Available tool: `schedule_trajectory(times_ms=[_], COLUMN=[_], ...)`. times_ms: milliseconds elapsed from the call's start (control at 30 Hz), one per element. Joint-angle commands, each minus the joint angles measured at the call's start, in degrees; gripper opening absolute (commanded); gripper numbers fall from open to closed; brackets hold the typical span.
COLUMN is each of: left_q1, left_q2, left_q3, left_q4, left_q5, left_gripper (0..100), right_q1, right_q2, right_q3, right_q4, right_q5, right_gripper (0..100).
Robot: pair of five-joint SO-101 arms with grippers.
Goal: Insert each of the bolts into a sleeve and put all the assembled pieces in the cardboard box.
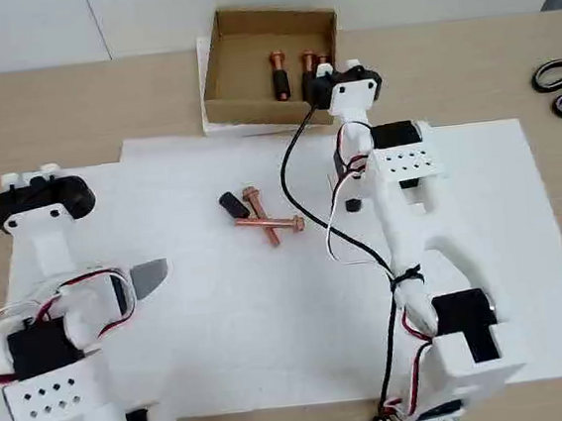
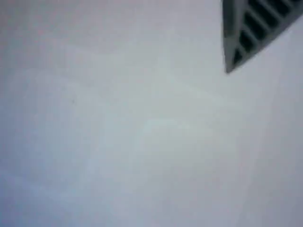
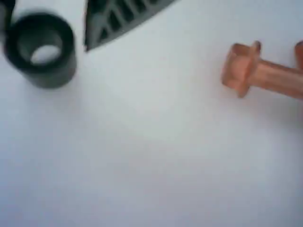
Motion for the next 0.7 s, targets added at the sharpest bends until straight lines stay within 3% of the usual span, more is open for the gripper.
schedule_trajectory(times_ms=[0,467,667], left_q1=[-0.09,-0.09,-0.09], left_q2=[-0.79,-0.79,-0.79], left_q3=[-0.31,-0.31,-0.31], left_q4=[-1.32,-1.32,-1.32], left_q5=[-0.18,-0.18,-0.18], left_gripper=[36,36,36], right_q1=[-0.31,-1.36,-1.27], right_q2=[-0.4,0.84,3.65], right_q3=[-0.26,-0.62,-0.7], right_q4=[-1.01,-1.89,-3.56], right_q5=[0.44,0.0,-3.69], right_gripper=[10.7,10.7,10.6])
